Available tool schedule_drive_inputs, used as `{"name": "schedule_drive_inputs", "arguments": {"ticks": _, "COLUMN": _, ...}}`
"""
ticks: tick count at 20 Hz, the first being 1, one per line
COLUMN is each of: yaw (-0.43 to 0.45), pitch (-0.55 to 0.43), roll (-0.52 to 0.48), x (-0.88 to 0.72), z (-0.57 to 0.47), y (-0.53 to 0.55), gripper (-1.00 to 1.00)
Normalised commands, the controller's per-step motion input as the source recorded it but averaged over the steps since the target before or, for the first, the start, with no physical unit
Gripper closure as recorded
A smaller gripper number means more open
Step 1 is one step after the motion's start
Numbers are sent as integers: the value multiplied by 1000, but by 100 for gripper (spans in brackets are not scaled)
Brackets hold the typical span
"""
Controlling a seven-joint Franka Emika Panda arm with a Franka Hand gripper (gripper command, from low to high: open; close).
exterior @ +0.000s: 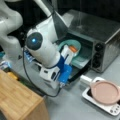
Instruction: Open the microwave oven door. Pull out the microwave oven tray. Pick up the bowl. Place the bowl on the microwave tray.
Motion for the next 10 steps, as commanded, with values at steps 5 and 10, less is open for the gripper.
{"name": "schedule_drive_inputs", "arguments": {"ticks": 5, "yaw": -16, "pitch": -17, "roll": 239, "x": 151, "z": -157, "y": -139, "gripper": -100}}
{"name": "schedule_drive_inputs", "arguments": {"ticks": 10, "yaw": -57, "pitch": 29, "roll": 283, "x": 111, "z": -126, "y": -89, "gripper": -100}}
